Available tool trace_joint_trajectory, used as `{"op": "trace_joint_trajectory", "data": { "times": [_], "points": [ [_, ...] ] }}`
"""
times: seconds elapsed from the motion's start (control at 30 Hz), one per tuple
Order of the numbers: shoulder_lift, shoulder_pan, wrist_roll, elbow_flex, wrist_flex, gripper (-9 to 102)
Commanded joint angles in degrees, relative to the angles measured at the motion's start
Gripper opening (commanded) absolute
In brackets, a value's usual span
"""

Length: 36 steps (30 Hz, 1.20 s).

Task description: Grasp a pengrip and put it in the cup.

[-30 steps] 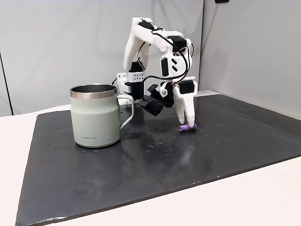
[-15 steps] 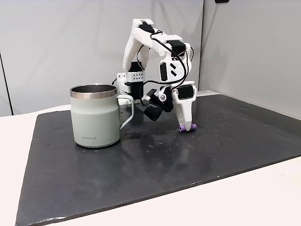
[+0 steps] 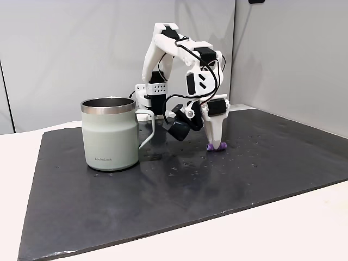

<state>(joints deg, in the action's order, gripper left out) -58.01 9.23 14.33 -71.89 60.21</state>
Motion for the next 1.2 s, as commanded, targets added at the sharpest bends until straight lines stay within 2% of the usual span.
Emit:
{"op": "trace_joint_trajectory", "data": {
  "times": [0.0, 0.47, 0.87, 1.17],
  "points": [
    [-4.57, -1.67, -0.09, 3.78, 3.87, 0],
    [-22.5, -0.62, -0.7, 11.07, 17.67, 0],
    [-31.64, -2.37, 0.35, 22.32, 23.91, 0],
    [-38.76, -8.79, -3.52, 16.08, 25.66, 0]
  ]
}}
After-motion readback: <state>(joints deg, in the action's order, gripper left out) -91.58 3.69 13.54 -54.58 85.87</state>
